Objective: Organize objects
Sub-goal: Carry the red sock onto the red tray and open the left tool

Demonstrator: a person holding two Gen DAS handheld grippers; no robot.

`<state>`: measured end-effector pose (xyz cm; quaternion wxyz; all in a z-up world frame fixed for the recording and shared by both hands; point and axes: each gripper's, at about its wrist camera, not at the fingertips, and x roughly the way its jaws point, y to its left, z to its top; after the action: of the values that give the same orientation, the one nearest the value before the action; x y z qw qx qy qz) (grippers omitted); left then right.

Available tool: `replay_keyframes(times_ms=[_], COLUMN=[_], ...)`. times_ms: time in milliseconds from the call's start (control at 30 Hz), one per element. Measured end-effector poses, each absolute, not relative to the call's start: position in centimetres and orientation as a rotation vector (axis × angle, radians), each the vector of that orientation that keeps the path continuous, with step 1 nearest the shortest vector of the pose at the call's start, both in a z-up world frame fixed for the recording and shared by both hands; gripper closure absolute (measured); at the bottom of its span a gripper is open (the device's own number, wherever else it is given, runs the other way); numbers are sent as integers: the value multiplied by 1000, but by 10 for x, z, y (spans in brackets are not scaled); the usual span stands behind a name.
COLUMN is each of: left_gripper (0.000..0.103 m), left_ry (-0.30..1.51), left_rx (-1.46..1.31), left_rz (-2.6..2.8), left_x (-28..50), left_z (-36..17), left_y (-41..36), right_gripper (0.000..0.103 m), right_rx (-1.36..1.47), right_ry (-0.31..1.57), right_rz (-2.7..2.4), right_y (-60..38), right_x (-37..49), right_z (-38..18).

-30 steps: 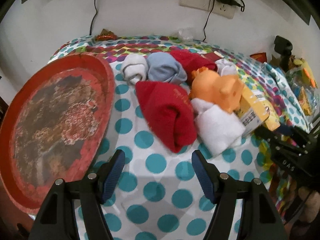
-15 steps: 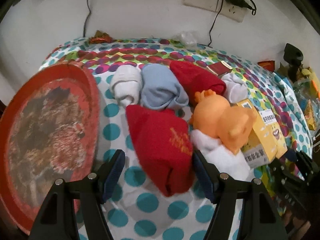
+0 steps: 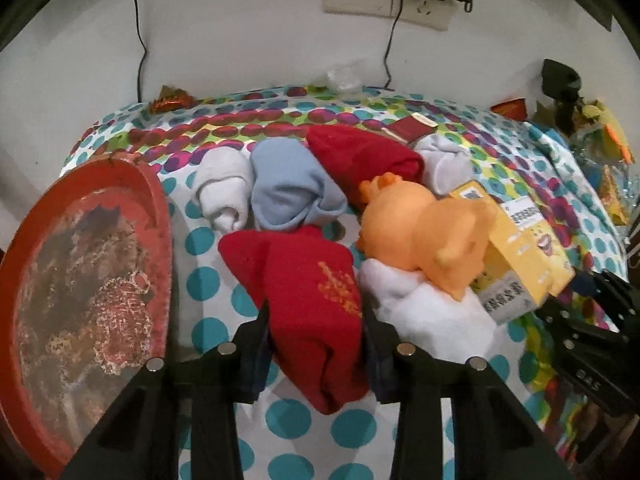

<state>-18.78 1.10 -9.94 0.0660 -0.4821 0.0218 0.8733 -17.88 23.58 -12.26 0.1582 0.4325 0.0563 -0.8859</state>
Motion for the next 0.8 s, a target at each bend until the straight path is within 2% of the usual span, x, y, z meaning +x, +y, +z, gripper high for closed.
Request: replay_keyframes(times_ms=[500, 633, 800], left_gripper=[67, 67, 67], left_ry=[113, 178, 115], left_rx=[-1334, -1344, -1401], left_rz=[2683, 2756, 2827], left_x=[-145, -140, -135], left_z=[-53, -49, -51], left_y=[-28, -53, -104], right_gripper=[52, 52, 52], right_rx=[1244, 1244, 1244], right_ry=[212, 213, 213], right_rz=[-2547, -2546, -2546], right_y=[231, 231, 231], right_x=[-178, -178, -178], right_z=[-122, -122, -122])
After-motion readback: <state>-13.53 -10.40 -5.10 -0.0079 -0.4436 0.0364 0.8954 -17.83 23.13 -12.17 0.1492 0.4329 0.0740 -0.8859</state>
